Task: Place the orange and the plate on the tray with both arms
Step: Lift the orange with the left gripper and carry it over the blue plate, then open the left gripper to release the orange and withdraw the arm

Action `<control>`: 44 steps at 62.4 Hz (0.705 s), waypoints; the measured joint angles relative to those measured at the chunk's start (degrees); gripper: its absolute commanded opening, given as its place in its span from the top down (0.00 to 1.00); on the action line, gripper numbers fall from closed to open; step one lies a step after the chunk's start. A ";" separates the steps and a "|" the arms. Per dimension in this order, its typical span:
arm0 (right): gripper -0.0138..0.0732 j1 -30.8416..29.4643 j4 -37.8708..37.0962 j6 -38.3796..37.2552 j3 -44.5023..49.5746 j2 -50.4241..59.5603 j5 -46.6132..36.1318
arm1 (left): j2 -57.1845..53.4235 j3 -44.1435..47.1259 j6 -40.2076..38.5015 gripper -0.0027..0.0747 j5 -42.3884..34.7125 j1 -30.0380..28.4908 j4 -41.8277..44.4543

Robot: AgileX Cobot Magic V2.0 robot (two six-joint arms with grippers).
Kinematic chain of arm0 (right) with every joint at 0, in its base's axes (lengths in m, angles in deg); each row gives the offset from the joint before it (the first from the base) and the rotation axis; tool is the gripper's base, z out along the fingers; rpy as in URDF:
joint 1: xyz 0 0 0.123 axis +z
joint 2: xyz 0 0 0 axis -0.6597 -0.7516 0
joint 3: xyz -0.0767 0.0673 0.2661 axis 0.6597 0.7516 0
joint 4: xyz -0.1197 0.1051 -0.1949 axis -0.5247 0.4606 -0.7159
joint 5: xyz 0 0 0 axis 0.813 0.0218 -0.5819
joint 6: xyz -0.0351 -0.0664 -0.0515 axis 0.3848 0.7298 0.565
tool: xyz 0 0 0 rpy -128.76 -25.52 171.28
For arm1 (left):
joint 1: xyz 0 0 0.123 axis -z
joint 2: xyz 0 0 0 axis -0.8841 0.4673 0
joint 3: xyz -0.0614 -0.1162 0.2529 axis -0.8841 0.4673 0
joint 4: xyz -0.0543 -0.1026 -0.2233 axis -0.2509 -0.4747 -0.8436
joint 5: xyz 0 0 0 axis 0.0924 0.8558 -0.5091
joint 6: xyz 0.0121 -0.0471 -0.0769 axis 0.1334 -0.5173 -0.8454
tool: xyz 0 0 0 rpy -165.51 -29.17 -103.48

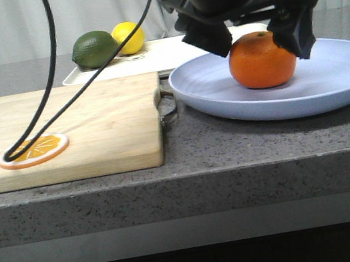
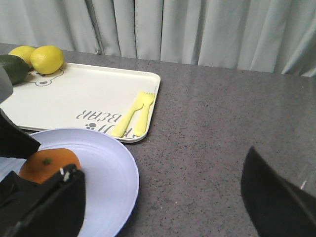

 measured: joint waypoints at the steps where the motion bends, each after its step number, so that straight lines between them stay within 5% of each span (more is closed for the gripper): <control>1: 0.10 0.00 0.00 0.00 0.00 0.00 0.00 | 0.00 -0.55 0.00 0.12 1.09 0.00 0.10; 7: 0.10 0.00 0.00 0.00 0.00 0.00 0.00 | 0.00 -4.72 0.00 0.24 5.53 0.00 0.32; 23: 0.10 0.00 0.00 0.00 0.00 0.00 0.00 | 0.00 -11.52 0.00 0.97 14.00 0.00 0.36; 44: 0.10 0.00 0.00 0.00 0.00 0.00 0.00 | 0.00 -12.30 0.12 0.99 25.82 0.00 4.83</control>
